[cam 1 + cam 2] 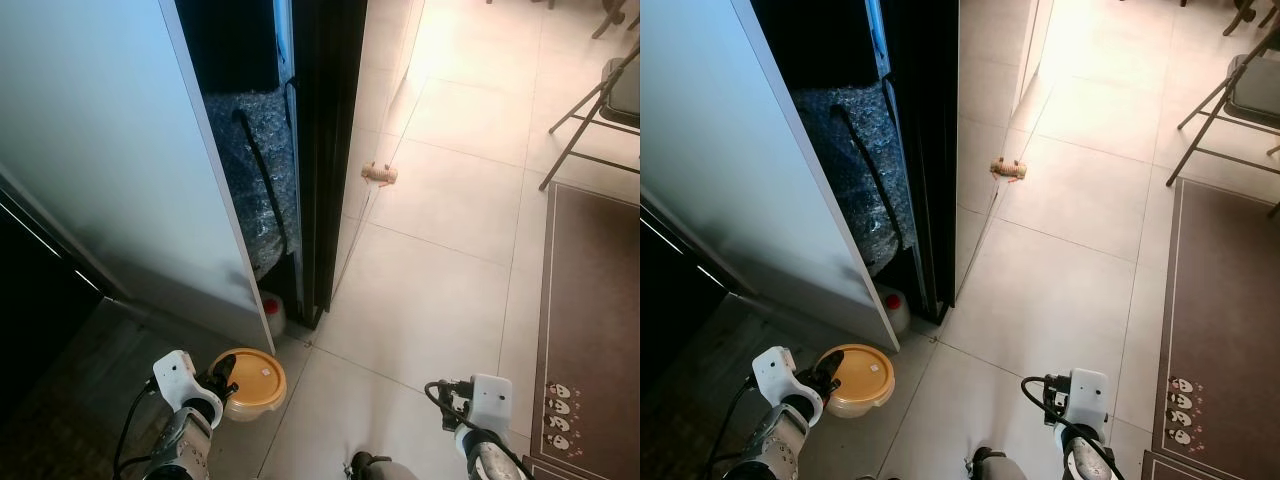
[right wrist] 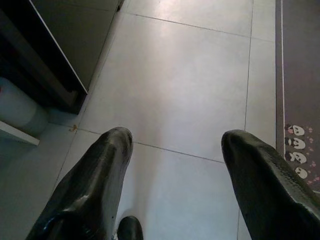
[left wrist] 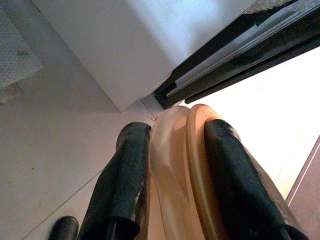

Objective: Restocking fridge

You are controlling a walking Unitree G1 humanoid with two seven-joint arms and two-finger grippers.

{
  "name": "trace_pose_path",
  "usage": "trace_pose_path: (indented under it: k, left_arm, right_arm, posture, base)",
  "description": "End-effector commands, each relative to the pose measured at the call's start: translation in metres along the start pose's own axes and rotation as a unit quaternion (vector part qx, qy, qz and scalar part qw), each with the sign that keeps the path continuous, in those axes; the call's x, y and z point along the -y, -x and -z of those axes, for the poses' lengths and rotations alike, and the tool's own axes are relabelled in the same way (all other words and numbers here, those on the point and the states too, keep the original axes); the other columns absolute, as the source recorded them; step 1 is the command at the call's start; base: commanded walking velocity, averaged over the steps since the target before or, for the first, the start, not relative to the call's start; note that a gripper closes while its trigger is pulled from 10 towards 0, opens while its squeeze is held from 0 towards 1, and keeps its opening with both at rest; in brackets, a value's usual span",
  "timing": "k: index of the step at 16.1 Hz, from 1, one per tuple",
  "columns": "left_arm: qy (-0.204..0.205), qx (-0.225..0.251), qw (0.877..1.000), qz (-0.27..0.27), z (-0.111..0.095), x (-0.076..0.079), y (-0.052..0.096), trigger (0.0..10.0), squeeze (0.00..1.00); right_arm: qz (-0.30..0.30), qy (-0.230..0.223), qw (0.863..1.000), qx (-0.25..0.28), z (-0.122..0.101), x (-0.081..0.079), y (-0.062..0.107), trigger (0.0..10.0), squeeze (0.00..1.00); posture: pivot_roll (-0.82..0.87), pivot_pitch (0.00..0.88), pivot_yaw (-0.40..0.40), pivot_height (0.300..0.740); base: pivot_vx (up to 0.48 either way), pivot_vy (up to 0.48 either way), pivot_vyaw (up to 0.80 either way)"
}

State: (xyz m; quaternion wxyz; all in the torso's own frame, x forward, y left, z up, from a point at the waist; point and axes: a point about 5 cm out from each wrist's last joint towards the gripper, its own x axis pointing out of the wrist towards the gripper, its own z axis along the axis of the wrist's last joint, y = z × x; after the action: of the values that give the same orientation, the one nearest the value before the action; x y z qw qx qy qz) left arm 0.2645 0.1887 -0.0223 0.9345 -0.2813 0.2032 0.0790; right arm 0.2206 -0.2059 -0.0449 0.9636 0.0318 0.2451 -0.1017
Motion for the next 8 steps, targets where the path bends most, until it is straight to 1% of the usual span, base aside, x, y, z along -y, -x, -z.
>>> trace_pose_path:
  k: [1,6,8]
  left_arm:
    - [-0.002,-0.022,1.000,-0.010,0.0082,-0.0047,0.0030,10.0,0.00]
    - [-0.002,-0.022,1.000,-0.010,0.0079,-0.0043,0.0028,10.0,0.00]
    - [-0.001,-0.022,1.000,-0.011,0.0078,-0.0044,0.0027,10.0,0.00]
  right_arm:
    - [0.003,-0.001,1.000,-0.020,0.0087,0.0031,0.0035,10.0,0.00]
    - [0.004,-0.002,1.000,-0.028,0.0122,0.0051,0.0049,10.0,0.00]
    - [0.003,-0.002,1.000,-0.029,0.0123,0.0051,0.0048,10.0,0.00]
  posture:
    - [-0.09,0.182,0.026,0.740]
    - [-0.09,0.189,0.025,0.740]
    - [-0.09,0.193,0.024,0.740]
  base:
    - [0.000,0.000,0.00]
    - [0.000,0.000,0.00]
    - [0.242,0.000,0.00]
